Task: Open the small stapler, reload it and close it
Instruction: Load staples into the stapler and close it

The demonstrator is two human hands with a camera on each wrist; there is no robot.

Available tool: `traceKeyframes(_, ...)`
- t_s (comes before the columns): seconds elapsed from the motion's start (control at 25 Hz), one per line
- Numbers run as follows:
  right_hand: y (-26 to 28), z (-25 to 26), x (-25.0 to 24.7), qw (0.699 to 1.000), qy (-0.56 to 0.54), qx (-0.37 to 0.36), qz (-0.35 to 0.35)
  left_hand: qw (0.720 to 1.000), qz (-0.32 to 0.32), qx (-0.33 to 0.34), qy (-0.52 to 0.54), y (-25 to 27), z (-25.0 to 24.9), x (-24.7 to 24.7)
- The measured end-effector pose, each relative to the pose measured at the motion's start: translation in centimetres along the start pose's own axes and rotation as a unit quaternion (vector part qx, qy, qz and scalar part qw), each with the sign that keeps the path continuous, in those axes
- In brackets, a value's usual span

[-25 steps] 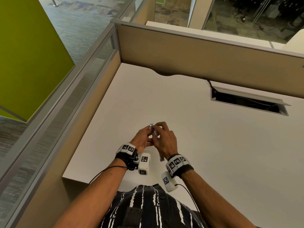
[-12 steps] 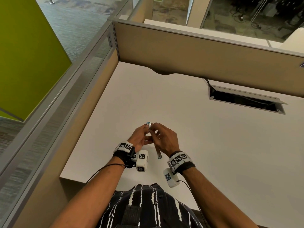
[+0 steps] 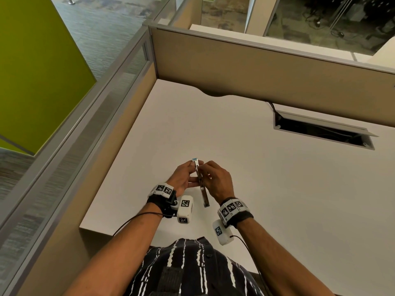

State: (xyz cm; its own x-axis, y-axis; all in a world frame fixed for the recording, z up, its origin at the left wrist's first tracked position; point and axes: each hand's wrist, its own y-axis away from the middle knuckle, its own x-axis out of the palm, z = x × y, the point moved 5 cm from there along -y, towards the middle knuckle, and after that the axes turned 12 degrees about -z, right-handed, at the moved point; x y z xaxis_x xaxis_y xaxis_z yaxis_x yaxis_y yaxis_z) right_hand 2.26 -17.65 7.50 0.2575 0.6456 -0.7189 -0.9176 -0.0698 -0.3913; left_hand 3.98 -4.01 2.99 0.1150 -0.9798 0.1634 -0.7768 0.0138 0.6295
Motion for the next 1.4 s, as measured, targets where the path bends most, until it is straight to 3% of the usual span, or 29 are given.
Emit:
traceKeyframes(0.32,-0.1,-0.5,-0.3,0.999,-0.03,0.013,-0.014,1.0,0.007,-0.002,0.012,0.8,-1.1,0.2)
traceKeyframes(0.52,0.6,-0.1,-1.0,0.999,-0.029,0.013,0.04,0.999,-0.012,0.016,0.032,0.5,-2.2,-0.5)
traceKeyframes(0.68,1.7,-0.6,-0.3,0.987,-0.006,0.037,0.153,0.995,-0.032,0.027,0.087,-0.1,-2.8,-2.1)
traceKeyframes(0.8,1.9,-0.3,-0.2,0.985,0.005,0.03,0.171,0.992,-0.041,0.026,0.115,-0.3,-3.0,-2.7)
traceKeyframes(1.04,1.5,0.0,-1.2,0.997,-0.042,0.032,0.062,0.992,-0.067,0.023,0.103,-0.6,-2.2,-3.8)
traceKeyframes(1.2,0.1,0.2,-1.7,0.995,-0.089,0.049,-0.004,1.0,-0.01,0.01,0.022,0.5,-1.9,-2.8)
traceKeyframes(1.4,-1.1,-0.5,-0.6,0.985,-0.116,0.123,-0.006,0.998,0.05,-0.015,-0.02,1.6,-2.0,-1.1)
